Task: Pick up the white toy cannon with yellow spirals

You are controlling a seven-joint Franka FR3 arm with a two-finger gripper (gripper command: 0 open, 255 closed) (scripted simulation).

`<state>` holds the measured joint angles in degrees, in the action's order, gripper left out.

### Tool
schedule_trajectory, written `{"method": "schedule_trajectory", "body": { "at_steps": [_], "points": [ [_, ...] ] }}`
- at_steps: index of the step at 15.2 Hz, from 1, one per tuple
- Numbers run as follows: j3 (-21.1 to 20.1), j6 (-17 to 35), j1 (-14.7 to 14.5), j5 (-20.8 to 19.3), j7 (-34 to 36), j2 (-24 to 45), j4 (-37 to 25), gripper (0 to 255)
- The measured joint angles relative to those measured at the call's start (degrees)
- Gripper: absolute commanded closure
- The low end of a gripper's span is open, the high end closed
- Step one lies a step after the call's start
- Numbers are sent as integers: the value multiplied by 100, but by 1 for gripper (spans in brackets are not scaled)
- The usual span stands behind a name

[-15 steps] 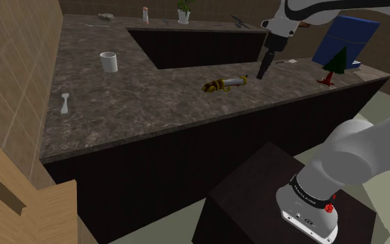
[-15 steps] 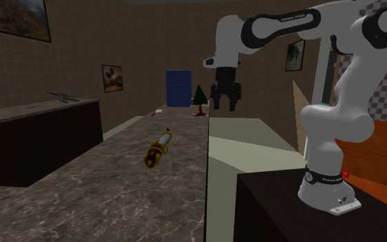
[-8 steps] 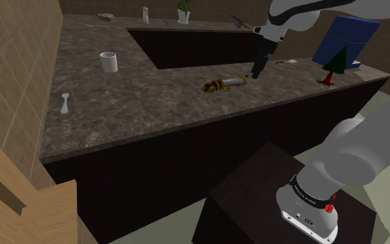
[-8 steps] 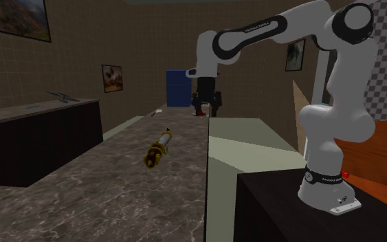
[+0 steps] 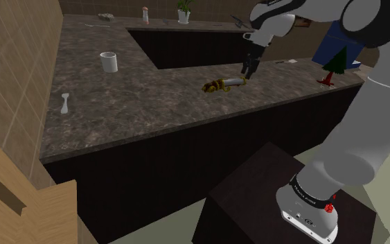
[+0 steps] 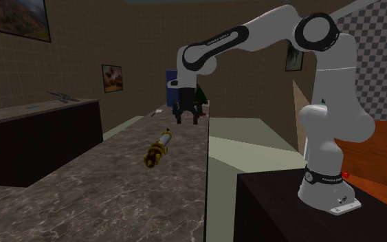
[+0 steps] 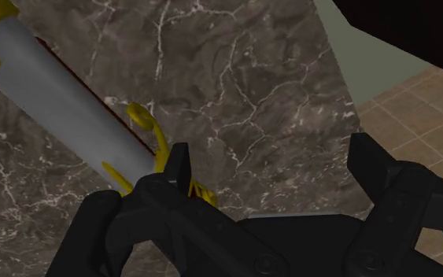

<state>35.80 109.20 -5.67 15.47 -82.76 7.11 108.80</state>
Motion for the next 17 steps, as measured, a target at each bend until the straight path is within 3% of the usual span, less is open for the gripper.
{"method": "schedule_trajectory", "body": {
  "at_steps": [5, 11, 13, 17],
  "points": [
    [-211, -469, 570, 860, -1271, 1485, -1436, 0],
    [-740, -1273, 1425, 1455, -2118, 3234, -3719, 0],
    [-824, -1324, 1510, 1514, -2194, 3473, -3993, 0],
    [-872, -1155, 1549, 1573, -2302, 3647, -3971, 0]
  ]
}}
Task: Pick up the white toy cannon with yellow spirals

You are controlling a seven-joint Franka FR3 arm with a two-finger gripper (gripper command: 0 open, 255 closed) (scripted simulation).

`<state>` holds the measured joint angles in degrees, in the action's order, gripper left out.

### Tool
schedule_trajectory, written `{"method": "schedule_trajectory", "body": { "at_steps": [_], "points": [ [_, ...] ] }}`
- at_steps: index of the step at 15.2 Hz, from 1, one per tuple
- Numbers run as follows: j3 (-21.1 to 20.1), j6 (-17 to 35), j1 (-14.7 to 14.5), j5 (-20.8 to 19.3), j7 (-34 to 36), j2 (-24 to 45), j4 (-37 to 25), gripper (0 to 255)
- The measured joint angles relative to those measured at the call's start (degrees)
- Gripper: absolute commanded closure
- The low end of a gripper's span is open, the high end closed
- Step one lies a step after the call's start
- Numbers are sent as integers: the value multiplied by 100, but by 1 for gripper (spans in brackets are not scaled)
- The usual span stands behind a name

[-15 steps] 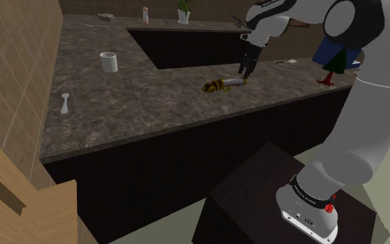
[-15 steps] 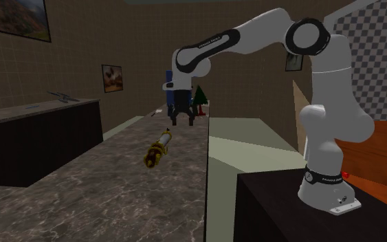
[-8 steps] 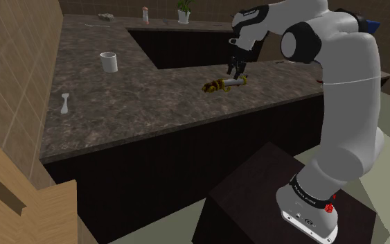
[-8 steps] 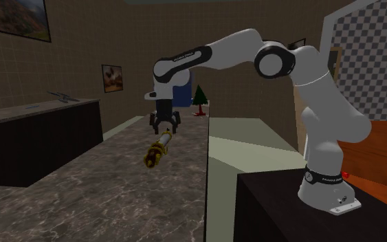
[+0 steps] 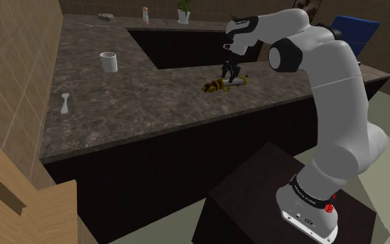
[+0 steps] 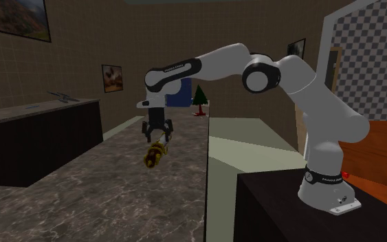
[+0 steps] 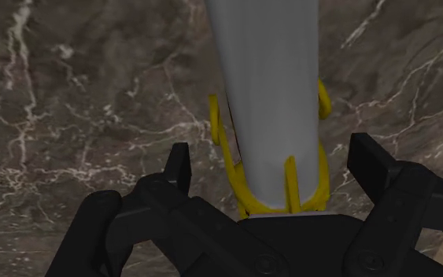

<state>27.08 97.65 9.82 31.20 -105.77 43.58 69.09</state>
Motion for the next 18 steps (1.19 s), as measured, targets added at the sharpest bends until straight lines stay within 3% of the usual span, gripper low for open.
{"method": "schedule_trajectory", "body": {
  "at_steps": [2, 3, 18],
  "points": [
    [-11, 127, -16, 21, -47, 30, 111, 0],
    [-12, 155, -20, 24, -59, 31, 141, 255],
    [12, -30, -12, -16, 3, -54, 26, 255]
  ]
}}
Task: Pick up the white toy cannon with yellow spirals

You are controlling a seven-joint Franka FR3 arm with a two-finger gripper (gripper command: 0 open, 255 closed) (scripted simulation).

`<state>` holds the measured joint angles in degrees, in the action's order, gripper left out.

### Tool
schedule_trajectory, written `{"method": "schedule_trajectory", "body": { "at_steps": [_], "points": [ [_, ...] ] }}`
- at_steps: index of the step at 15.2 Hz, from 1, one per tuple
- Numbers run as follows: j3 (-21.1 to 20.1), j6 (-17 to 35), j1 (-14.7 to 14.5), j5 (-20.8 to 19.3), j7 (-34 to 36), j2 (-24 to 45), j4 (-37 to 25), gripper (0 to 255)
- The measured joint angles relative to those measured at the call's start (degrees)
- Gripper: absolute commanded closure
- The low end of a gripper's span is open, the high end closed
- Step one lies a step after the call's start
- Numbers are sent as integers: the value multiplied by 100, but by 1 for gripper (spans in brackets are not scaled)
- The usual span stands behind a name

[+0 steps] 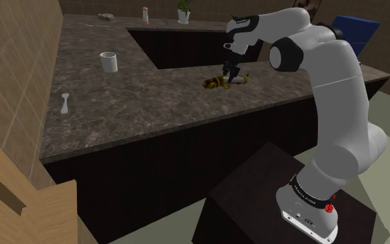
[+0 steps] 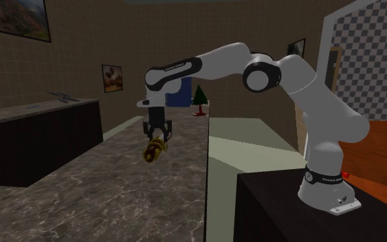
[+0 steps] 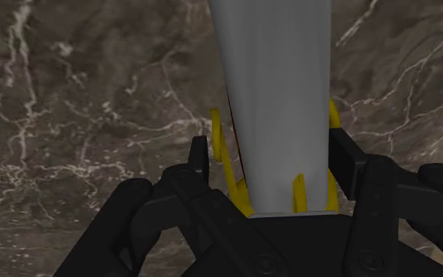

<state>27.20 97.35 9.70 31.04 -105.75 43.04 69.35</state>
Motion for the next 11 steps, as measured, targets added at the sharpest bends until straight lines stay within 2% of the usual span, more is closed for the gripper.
{"method": "schedule_trajectory", "body": {
  "at_steps": [11],
  "points": [
    [32, -689, 125, -78, 219, -106, -651, 255]
  ]
}}
